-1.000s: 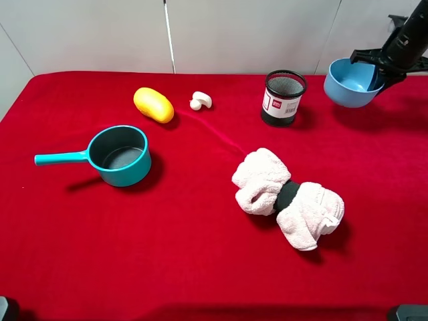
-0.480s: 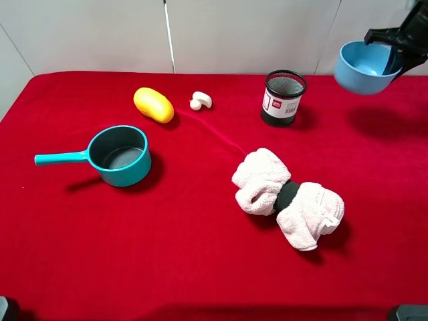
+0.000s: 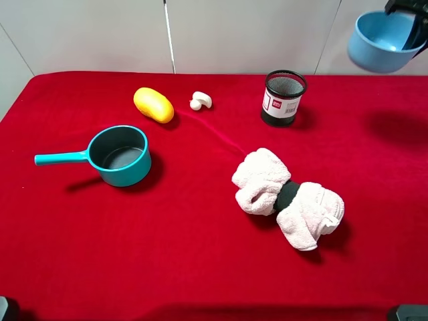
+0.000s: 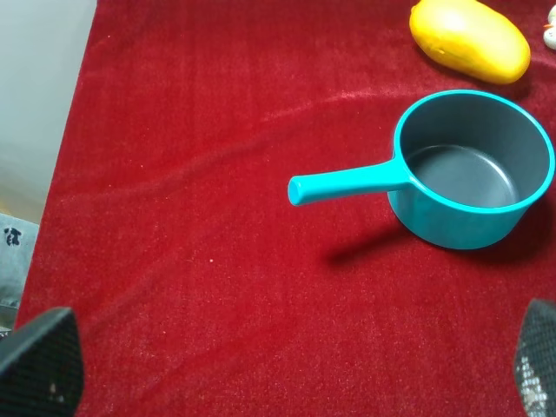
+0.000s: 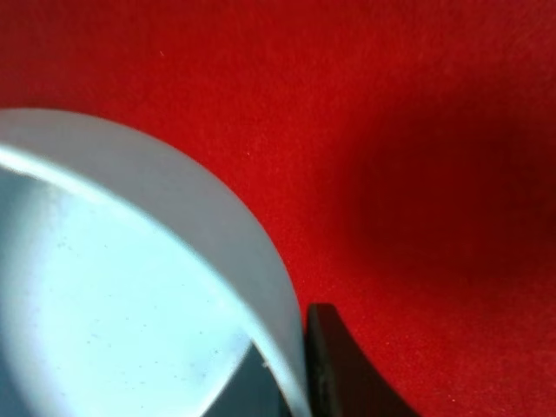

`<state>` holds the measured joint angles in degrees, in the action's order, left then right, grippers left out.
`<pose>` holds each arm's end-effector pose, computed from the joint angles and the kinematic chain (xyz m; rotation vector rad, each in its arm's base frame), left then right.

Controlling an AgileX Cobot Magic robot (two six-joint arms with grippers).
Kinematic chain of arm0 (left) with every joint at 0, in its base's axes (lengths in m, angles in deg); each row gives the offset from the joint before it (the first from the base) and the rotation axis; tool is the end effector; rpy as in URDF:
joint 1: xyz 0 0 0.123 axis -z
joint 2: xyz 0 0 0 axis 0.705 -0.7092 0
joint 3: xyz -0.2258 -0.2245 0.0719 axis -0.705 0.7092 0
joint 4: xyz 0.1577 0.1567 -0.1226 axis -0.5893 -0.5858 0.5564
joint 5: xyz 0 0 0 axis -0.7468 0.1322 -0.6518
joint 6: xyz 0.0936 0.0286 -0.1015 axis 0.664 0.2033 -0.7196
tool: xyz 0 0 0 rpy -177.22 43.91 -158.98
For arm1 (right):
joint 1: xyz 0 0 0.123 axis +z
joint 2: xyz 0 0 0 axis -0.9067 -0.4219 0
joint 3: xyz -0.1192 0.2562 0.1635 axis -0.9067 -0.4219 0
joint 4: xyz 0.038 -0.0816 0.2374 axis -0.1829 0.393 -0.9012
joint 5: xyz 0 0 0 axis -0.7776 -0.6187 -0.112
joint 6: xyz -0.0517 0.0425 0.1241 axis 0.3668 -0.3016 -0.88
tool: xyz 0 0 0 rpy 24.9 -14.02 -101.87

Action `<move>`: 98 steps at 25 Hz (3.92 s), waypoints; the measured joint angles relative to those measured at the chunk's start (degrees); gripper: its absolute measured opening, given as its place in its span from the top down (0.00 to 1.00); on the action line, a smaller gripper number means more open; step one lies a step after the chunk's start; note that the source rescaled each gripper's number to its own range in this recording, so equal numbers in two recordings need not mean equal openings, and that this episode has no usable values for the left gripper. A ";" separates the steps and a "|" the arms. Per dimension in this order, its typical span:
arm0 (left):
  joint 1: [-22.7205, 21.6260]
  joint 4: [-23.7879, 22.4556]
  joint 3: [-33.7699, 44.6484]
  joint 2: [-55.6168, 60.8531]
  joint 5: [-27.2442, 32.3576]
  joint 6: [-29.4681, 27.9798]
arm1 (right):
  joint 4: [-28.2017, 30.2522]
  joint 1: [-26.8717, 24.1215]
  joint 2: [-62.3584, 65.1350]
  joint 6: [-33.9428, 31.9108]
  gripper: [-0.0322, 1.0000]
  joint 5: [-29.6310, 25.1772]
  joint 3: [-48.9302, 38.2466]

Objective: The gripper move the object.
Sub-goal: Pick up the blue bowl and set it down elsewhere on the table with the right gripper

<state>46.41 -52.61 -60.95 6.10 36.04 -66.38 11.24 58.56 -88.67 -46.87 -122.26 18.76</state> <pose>0.0008 0.0020 0.2531 0.0376 2.0449 0.0085 0.4447 -0.0419 0.2702 0.2140 2.8729 0.0749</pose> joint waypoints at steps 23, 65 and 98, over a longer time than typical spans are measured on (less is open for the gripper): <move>0.00 0.00 0.00 0.00 0.00 0.00 | -4.48 6.69 27.20 0.18 0.97 -0.19 -22.51; 0.00 -0.05 0.00 0.00 0.00 0.00 | -2.68 63.73 7.74 -21.80 0.97 20.65 -28.56; 0.00 -0.05 0.00 0.00 0.00 0.00 | -4.92 63.73 -10.56 -18.03 0.97 34.05 -26.13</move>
<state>46.41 -52.66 -60.95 6.10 36.04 -66.38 6.32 122.29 -99.23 -64.90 -88.21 -7.37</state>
